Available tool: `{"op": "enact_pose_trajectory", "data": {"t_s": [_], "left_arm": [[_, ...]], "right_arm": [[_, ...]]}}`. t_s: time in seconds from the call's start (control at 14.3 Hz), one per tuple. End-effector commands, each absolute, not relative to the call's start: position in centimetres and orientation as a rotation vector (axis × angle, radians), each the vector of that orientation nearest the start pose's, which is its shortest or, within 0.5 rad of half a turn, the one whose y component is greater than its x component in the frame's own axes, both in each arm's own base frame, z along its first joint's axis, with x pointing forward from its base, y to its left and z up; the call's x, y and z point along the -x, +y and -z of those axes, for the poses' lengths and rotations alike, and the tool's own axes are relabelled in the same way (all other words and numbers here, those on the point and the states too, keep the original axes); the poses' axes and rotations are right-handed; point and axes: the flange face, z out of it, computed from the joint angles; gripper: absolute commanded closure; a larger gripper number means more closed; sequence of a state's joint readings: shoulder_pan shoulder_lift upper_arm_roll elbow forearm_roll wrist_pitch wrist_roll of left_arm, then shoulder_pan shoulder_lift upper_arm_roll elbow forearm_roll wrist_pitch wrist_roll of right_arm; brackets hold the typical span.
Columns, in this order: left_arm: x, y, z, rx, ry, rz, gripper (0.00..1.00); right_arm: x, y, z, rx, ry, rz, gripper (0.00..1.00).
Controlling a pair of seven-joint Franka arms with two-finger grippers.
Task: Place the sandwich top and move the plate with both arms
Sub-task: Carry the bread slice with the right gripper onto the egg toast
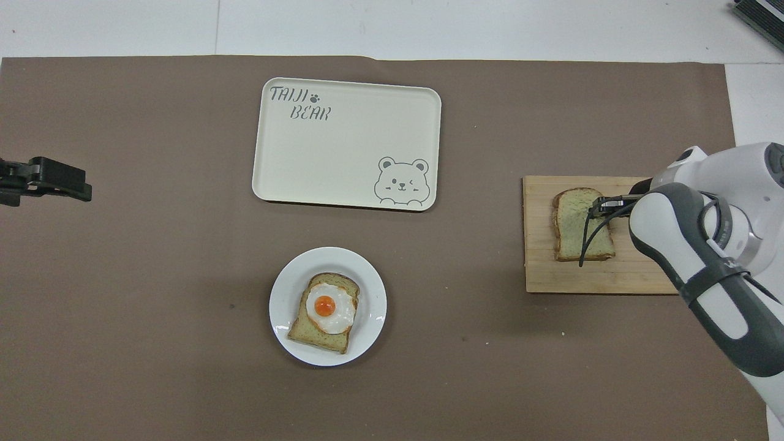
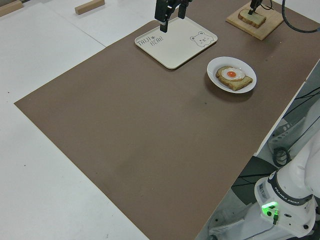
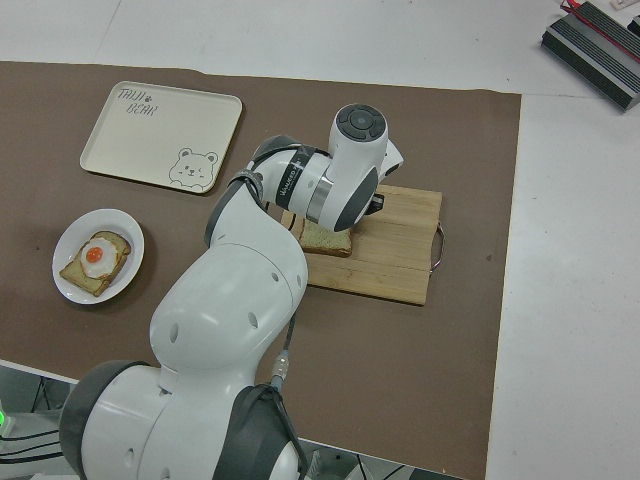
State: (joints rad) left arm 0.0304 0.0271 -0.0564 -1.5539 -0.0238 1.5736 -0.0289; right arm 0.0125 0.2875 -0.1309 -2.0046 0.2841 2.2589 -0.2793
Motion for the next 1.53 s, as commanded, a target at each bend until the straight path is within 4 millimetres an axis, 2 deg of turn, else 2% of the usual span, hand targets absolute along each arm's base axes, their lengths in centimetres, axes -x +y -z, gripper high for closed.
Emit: {"op": "enact_pose_trajectory", "data": {"t_s": [0.0,0.35,0.42,0.63,0.91,1.05,1.25,1.39,1.46], "left_arm": [[-55.7,-1.7,-62.0,3.149,-0.017,-0.017,0.00],[-55.7,-1.6,-62.0,3.151,-0.019,-0.017,0.00],[-55.7,-1.6,-62.0,3.151,-0.019,-0.017,0.00],[-55.7,-1.6,-62.0,3.151,-0.019,-0.017,0.00],[-55.7,-1.6,-62.0,3.151,-0.019,-0.017,0.00],[-55.7,-1.7,-62.0,3.151,-0.017,-0.017,0.00],[-55.7,-1.7,-62.0,3.151,-0.017,-0.017,0.00],[-55.7,-1.6,-62.0,3.151,-0.019,-0.017,0.00],[-55.7,-1.6,-62.0,3.151,-0.019,-0.017,0.00]], "right_arm": [[-58.8,-5.3,-30.9,2.946,0.053,0.021,1.00],[-59.2,-5.3,-31.1,2.947,0.031,0.027,1.00],[-59.7,-5.4,-31.9,2.950,0.017,0.038,1.00],[-60.9,-4.1,-35.6,2.928,-0.042,0.002,1.00],[-61.3,-2.3,-42.1,2.880,-0.112,-0.055,1.00],[-61.2,-0.2,-44.0,2.849,-0.164,-0.113,1.00],[-61.2,3.3,-44.5,2.786,-0.109,-0.134,1.00],[-61.0,8.0,-44.6,2.799,-0.159,-0.142,1.00],[-60.6,11.0,-44.7,2.807,-0.122,-0.165,1.00]]}}
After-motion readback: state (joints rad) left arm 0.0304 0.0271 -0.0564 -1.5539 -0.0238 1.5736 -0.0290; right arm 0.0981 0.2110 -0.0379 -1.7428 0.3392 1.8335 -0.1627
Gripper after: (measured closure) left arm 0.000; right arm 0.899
